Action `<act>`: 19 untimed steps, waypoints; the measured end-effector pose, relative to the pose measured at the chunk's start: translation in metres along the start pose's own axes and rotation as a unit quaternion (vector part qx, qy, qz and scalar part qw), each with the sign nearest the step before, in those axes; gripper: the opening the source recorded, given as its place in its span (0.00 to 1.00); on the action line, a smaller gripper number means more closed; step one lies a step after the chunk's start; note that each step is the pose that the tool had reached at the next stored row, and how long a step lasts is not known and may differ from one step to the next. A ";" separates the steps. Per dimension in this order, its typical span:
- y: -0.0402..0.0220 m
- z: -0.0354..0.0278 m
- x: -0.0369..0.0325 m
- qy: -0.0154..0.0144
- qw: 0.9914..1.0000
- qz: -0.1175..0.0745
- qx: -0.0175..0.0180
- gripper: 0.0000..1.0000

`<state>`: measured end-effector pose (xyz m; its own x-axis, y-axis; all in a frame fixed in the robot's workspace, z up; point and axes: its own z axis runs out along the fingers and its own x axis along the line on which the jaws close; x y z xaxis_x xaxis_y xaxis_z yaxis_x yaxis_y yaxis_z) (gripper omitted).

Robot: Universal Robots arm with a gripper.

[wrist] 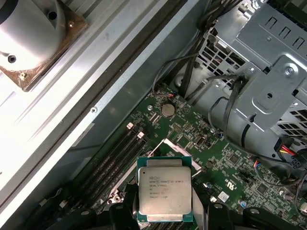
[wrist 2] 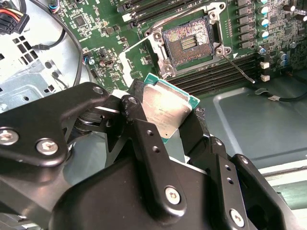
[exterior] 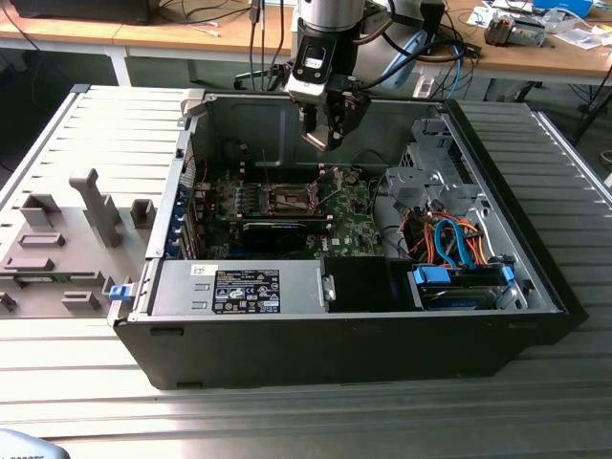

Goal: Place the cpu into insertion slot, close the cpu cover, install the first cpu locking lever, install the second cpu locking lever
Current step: 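Place the cpu into insertion slot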

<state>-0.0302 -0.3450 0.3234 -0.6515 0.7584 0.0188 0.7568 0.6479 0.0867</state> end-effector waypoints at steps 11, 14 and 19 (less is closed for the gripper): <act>0.0000 0.0000 0.0000 0.000 1.000 0.003 0.000 0.54; 0.0000 0.0000 0.0000 0.000 1.000 0.004 0.000 0.54; 0.0000 0.0001 0.0000 -0.001 1.000 0.006 0.000 0.54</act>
<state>-0.0302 -0.3450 0.3233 -0.6418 0.7667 0.0187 0.7649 0.6382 0.0867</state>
